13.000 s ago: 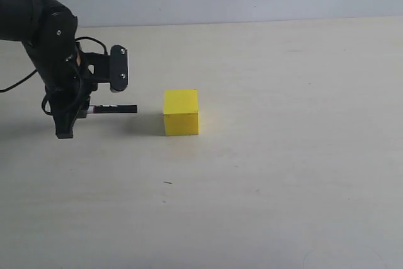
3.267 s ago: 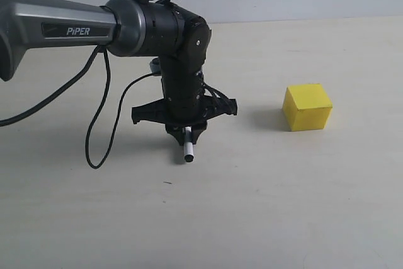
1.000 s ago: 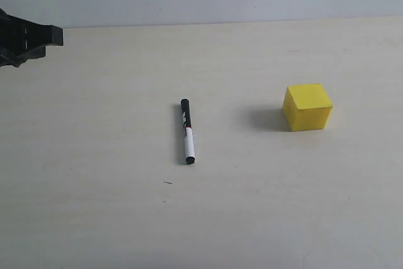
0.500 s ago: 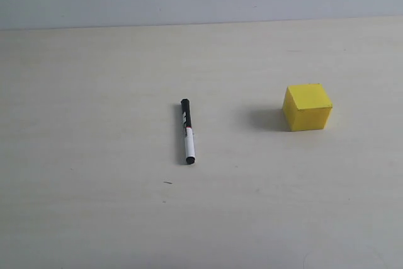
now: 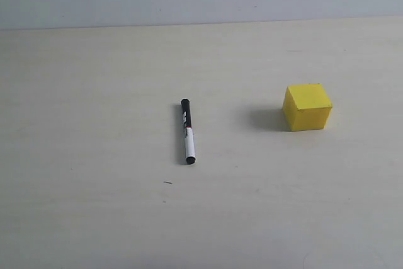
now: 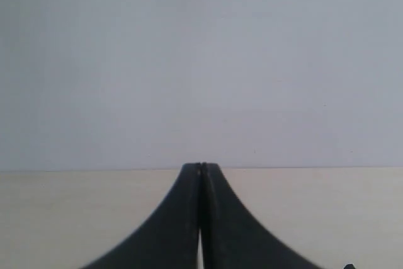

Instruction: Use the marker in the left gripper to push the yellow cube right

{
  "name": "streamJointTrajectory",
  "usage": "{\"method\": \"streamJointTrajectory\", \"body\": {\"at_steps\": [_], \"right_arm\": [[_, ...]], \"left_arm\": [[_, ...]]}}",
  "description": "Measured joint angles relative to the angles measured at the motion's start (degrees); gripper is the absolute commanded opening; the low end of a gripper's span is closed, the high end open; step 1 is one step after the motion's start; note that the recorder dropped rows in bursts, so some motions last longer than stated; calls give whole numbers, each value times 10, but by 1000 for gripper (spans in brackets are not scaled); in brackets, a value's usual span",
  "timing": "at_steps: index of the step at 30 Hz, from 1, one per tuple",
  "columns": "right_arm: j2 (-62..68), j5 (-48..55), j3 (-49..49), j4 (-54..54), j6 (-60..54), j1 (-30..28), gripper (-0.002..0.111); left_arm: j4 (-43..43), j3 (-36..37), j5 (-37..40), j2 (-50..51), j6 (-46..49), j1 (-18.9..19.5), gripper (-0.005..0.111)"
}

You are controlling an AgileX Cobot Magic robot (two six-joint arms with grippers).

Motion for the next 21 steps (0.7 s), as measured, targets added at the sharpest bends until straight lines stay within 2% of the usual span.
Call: {"method": "streamJointTrajectory", "body": {"at_steps": [8, 21], "right_arm": [[0, 0, 0, 0, 0, 0, 0], [0, 0, 0, 0, 0, 0, 0]], "left_arm": [[0, 45, 1, -68, 2, 0, 0], [9, 109, 0, -111, 2, 20, 0]]}}
